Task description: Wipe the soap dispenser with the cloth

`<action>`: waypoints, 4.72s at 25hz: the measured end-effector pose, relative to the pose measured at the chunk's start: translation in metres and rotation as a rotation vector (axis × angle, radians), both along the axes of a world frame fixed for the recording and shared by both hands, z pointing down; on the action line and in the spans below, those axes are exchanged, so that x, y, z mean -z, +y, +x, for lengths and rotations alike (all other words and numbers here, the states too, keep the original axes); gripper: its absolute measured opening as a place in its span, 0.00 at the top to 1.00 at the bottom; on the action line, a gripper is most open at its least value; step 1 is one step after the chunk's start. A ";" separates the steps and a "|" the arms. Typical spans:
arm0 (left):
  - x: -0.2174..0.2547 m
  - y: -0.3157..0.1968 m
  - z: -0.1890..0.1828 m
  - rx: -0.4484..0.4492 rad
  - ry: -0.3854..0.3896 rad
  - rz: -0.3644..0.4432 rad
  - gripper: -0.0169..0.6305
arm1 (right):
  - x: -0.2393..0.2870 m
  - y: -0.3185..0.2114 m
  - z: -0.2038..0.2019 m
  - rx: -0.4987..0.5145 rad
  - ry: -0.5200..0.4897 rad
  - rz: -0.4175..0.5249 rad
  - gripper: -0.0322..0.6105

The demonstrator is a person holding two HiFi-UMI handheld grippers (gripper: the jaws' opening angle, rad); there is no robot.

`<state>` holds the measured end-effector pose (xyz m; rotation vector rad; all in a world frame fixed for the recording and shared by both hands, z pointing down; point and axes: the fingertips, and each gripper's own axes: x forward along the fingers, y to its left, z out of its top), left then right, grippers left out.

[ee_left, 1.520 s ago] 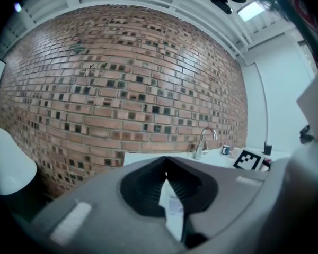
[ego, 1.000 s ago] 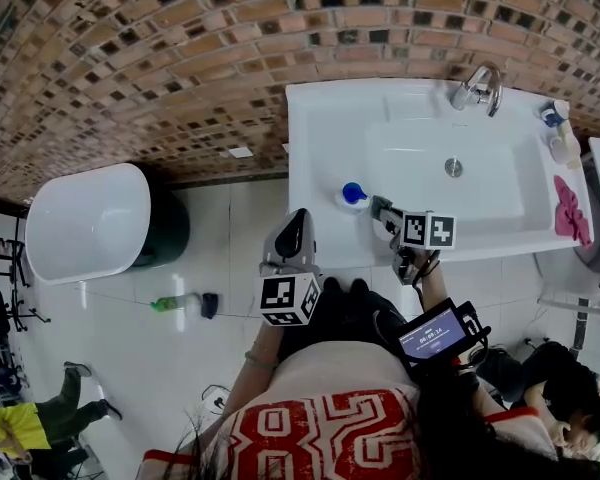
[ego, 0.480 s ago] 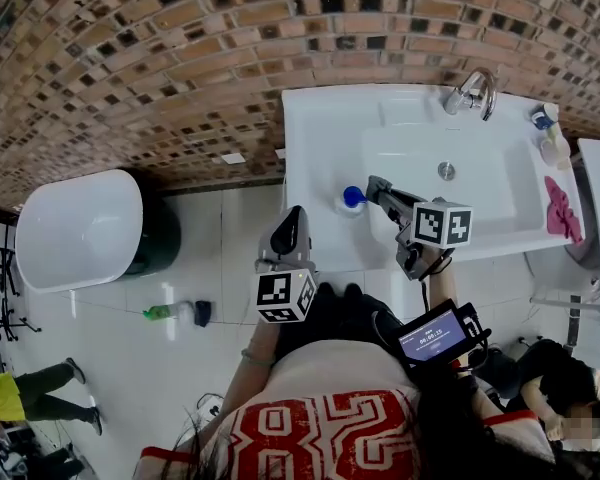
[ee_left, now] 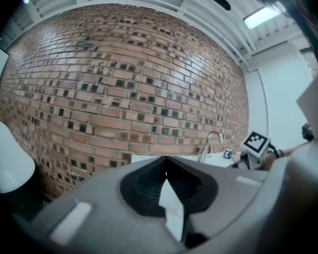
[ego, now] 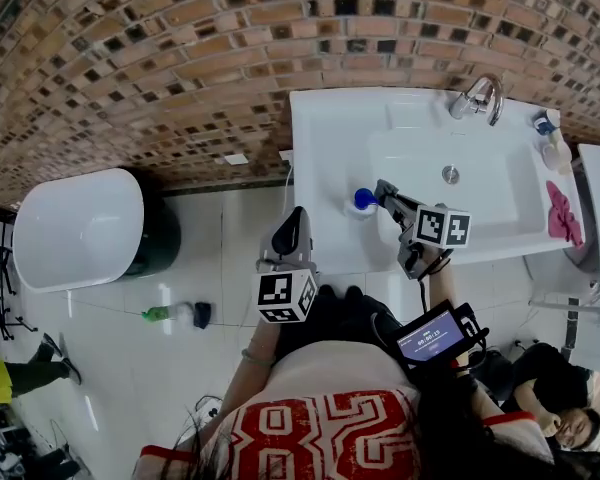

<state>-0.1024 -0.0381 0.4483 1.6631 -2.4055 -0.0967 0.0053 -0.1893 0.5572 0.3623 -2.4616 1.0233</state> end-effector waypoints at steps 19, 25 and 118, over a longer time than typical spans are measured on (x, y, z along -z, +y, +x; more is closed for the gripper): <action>-0.006 -0.017 0.013 0.128 -0.029 -0.033 0.97 | -0.049 0.004 -0.003 0.178 0.081 -0.068 0.87; -0.015 -0.020 0.026 0.268 0.027 -0.043 0.97 | -0.076 0.012 0.005 0.339 0.137 -0.103 0.87; -0.018 0.007 0.024 0.569 0.001 -0.082 0.97 | -0.044 0.011 -0.061 0.740 -0.018 -0.049 0.87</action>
